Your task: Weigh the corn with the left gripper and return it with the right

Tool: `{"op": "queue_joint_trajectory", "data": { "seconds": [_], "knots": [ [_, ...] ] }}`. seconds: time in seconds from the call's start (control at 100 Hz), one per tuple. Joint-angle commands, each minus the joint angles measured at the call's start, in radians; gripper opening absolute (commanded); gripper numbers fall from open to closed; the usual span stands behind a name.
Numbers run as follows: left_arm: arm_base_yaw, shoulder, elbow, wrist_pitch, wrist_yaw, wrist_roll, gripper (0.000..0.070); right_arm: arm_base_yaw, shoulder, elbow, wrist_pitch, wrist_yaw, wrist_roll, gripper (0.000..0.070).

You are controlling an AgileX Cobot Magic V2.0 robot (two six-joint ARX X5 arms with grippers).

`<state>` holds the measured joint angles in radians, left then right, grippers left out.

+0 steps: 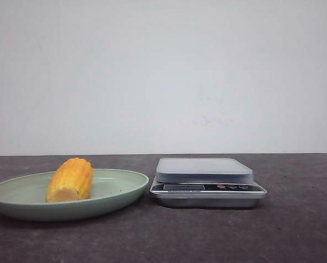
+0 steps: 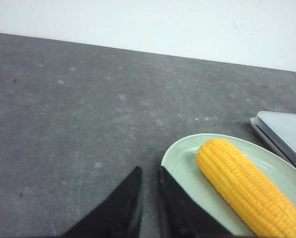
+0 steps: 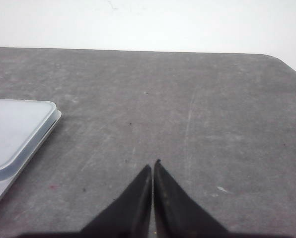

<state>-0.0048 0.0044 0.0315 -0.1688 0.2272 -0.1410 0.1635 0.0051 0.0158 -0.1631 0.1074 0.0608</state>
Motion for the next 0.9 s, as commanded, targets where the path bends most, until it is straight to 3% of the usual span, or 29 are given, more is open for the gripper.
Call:
{"op": "queue_joint_trajectory", "data": {
  "seconds": [0.0,0.55,0.66,0.74,0.89],
  "knots": [
    [0.000,-0.001,-0.018,0.005,-0.001,0.013,0.0016,0.002,-0.002,-0.002,0.005,0.001,0.007,0.0000],
    [0.000,-0.001,-0.018,0.005,-0.001,0.013,0.0016,0.003,-0.002,-0.002,0.006,-0.003,0.013,0.0000],
    [0.000,-0.001,-0.018,0.008,0.000,0.009,0.0016,0.003,-0.002,-0.002,0.007,-0.004,0.053,0.0000],
    [0.000,-0.001,-0.017,0.014,0.010,-0.064,0.0016,0.003,-0.002,-0.002,0.024,-0.005,0.113,0.0000],
    [0.000,-0.001,-0.008,0.013,0.018,-0.319,0.0014,0.003,-0.002,-0.002,0.085,-0.084,0.245,0.0000]
  ]
}}
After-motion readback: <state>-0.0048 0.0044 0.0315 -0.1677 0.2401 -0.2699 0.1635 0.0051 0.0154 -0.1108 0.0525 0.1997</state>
